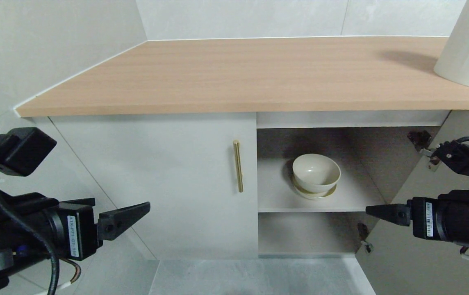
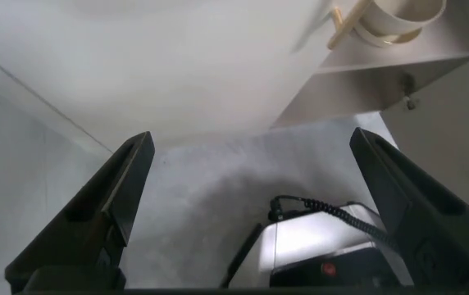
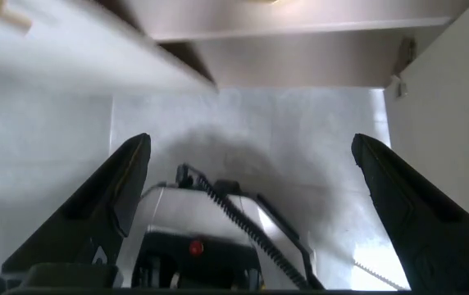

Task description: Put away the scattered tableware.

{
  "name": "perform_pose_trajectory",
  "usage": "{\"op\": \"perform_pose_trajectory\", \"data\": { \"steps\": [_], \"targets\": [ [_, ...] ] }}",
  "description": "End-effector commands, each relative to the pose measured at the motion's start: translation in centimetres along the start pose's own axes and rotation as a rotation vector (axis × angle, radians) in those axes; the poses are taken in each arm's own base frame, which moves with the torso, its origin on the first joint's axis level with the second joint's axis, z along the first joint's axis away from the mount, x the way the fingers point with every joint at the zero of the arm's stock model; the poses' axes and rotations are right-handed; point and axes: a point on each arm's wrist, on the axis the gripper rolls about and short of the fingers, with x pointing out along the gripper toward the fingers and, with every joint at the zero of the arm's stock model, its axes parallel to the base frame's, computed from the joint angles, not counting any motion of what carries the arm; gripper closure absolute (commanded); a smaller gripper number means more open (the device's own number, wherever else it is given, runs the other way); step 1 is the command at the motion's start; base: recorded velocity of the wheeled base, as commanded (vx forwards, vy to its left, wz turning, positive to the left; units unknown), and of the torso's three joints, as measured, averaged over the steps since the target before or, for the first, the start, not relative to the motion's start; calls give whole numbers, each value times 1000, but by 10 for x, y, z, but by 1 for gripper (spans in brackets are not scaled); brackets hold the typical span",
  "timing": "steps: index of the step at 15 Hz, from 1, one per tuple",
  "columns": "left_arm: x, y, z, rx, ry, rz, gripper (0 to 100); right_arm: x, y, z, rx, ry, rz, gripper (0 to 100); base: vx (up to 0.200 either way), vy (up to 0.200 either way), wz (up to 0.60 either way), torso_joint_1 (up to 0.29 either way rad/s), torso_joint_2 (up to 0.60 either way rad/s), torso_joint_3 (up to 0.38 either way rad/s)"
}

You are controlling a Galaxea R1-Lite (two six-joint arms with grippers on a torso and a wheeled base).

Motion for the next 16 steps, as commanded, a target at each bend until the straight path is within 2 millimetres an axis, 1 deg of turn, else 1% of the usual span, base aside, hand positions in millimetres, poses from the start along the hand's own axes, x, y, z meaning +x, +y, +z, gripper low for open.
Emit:
{"op": "perform_pose_trajectory", "data": {
  "steps": [1,6,16],
  "targets": [
    [1,1,-1,-1,6,7,0,-6,3,-9,-27,13,28,0,0,0,0,0,0,0],
    [-6,3,-1,-9,-16,2,0,-6,4,-12,-34,18,35,0,-200,0,0,4,2,4],
    [-3,2,-2,-5,-3,1,0,-1,4,-15,-40,44,32,0,-200,0,0,1,2,5]
  ]
}}
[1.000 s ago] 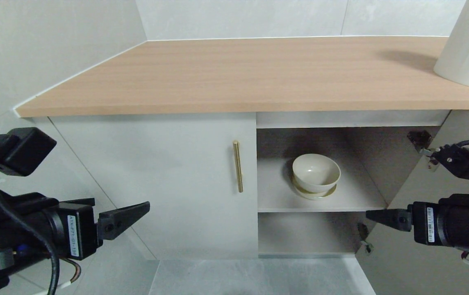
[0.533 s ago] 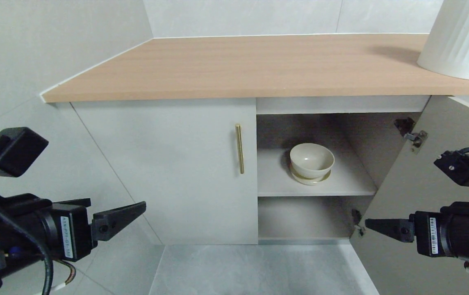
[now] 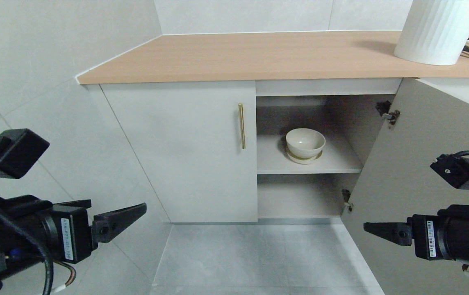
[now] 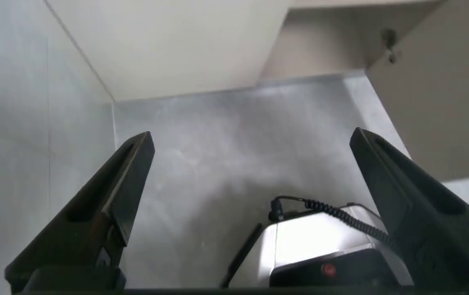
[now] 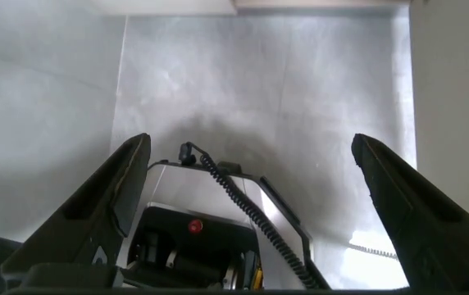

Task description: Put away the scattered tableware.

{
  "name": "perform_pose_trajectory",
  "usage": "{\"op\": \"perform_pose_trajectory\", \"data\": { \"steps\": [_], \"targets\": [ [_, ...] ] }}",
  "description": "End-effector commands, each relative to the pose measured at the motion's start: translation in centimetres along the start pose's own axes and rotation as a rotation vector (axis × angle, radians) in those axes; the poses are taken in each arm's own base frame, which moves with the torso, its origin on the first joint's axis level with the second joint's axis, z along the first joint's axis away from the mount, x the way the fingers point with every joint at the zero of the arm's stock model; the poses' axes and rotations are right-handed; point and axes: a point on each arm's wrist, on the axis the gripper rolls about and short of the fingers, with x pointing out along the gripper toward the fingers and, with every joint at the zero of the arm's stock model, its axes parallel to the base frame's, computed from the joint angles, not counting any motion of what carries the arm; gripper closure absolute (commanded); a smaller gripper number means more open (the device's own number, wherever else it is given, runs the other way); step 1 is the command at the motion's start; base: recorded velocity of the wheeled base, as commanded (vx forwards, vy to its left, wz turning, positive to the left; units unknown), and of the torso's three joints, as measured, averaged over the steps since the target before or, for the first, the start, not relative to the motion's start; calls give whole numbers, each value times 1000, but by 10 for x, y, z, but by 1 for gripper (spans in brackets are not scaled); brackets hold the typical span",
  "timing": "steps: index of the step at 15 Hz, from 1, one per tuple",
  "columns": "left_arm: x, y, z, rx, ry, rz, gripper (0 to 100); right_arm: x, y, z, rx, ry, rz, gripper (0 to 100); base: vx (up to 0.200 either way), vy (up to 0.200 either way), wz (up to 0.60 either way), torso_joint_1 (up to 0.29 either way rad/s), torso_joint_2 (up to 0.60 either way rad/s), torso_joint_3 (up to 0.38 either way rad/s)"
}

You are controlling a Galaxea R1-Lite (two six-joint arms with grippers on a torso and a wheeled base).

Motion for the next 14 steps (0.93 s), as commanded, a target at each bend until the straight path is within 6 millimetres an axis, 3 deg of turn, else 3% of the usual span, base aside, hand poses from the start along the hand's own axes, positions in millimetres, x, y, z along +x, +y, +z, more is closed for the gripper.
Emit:
{"op": "perform_pose_trajectory", "data": {
  "steps": [1,6,14],
  "targets": [
    [1,0,0,2,4,-1,0,3,0,-1,-3,10,-5,0,-200,0,0,2,2,2],
    [1,0,0,2,4,-1,0,5,0,-1,-3,15,-13,0,-200,0,0,9,0,2],
    [4,0,-4,10,23,3,0,5,0,-1,-2,13,-13,0,0,0,0,0,0,0]
  ]
}}
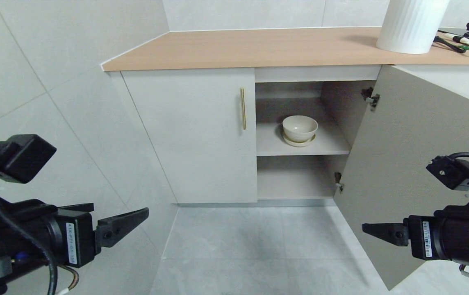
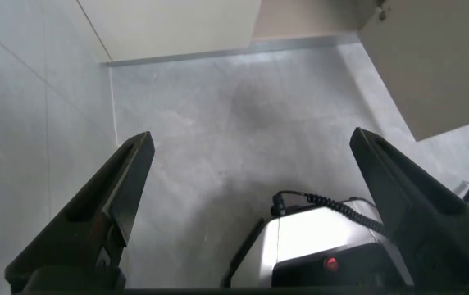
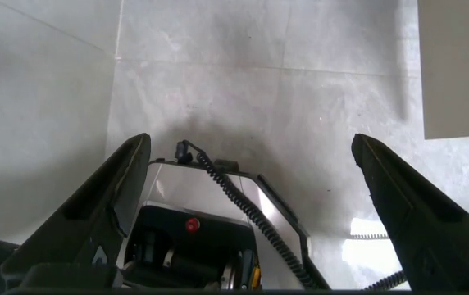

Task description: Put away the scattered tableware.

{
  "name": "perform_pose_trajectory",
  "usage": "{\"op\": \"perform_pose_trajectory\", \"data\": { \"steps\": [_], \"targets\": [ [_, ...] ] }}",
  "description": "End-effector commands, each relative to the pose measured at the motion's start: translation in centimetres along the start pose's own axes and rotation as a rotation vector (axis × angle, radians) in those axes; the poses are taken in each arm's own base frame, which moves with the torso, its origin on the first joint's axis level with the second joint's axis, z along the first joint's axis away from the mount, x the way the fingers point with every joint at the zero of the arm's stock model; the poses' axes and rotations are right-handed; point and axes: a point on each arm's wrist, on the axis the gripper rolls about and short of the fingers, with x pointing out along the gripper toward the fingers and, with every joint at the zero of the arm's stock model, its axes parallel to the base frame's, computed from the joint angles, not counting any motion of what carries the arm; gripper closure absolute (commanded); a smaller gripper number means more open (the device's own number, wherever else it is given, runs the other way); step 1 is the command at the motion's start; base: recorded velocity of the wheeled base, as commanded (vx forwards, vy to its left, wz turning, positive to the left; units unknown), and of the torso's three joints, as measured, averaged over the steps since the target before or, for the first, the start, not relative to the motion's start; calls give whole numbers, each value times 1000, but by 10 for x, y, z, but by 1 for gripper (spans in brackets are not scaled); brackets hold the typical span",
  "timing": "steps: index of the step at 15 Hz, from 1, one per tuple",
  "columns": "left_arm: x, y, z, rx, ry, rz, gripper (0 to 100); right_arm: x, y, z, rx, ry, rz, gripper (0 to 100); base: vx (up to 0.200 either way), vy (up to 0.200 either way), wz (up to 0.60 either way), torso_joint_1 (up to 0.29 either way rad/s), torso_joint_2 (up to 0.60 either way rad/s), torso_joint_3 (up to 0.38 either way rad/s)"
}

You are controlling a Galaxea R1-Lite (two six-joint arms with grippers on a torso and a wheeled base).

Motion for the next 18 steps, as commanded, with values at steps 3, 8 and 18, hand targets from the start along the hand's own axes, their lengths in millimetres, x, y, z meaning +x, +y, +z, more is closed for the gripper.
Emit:
{"op": "perform_pose_trajectory", "data": {
  "steps": [3,8,18],
  "targets": [
    [1,0,0,0,2,1,0,0,0,0,0,0,0,0,0,0,0,0,0,0],
    [3,-1,-1,5,11,5,0,-2,0,0,-2,-3,4,0,-120,-40,0,4,1,1],
    [3,-1,0,3,10,5,0,-8,-9,2,-16,-62,-69,0,0,-200,0,3,3,3]
  ]
}}
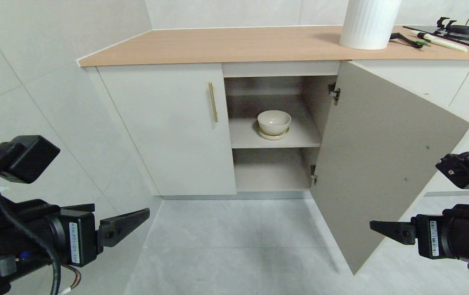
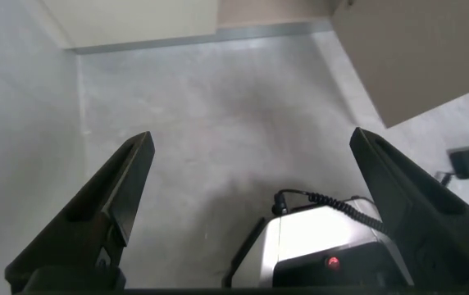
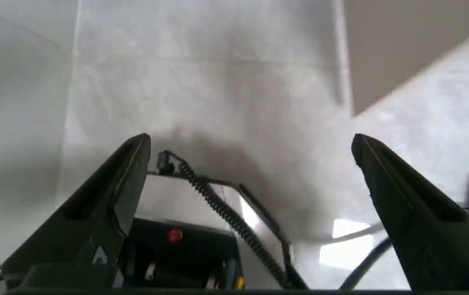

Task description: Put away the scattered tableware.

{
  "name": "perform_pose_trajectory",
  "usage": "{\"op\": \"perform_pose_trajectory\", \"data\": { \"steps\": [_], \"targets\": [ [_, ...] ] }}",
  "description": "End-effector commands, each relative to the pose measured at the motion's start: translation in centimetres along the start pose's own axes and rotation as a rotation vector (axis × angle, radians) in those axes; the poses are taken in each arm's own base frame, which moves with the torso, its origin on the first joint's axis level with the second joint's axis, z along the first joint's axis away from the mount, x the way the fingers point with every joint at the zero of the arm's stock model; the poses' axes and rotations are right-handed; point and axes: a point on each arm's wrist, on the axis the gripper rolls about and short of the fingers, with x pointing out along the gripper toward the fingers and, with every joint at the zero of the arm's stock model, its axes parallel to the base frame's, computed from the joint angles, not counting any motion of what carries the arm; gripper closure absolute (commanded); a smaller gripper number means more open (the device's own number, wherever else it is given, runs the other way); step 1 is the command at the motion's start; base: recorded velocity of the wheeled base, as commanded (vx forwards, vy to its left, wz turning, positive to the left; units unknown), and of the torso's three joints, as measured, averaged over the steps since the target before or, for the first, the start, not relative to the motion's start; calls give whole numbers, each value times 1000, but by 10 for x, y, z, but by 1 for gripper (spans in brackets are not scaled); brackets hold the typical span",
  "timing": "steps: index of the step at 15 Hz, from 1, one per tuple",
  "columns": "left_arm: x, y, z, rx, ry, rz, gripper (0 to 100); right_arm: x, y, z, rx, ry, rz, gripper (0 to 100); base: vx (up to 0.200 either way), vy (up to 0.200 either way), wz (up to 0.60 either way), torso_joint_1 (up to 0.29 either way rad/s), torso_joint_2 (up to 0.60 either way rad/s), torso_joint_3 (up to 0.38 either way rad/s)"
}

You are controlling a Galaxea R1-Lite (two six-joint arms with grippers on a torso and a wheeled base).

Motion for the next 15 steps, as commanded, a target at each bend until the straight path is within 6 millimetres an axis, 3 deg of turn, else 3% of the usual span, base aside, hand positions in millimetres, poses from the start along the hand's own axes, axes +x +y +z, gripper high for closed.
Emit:
{"op": "perform_pose_trajectory", "data": {
  "steps": [1,4,10,15],
  "targets": [
    [1,0,0,1,2,1,0,-2,-6,4,10,-20,-23,0,0,-200,0,2,2,7],
    [0,0,0,-1,1,0,0,-1,-17,13,41,-42,-83,0,0,-200,0,2,1,2],
    [1,0,-2,1,10,0,0,-1,-67,42,132,-131,-311,0,0,0,0,0,0,0],
    [1,0,-2,1,7,1,0,15,-90,57,211,-152,-398,0,0,0,0,0,0,0]
  ]
}}
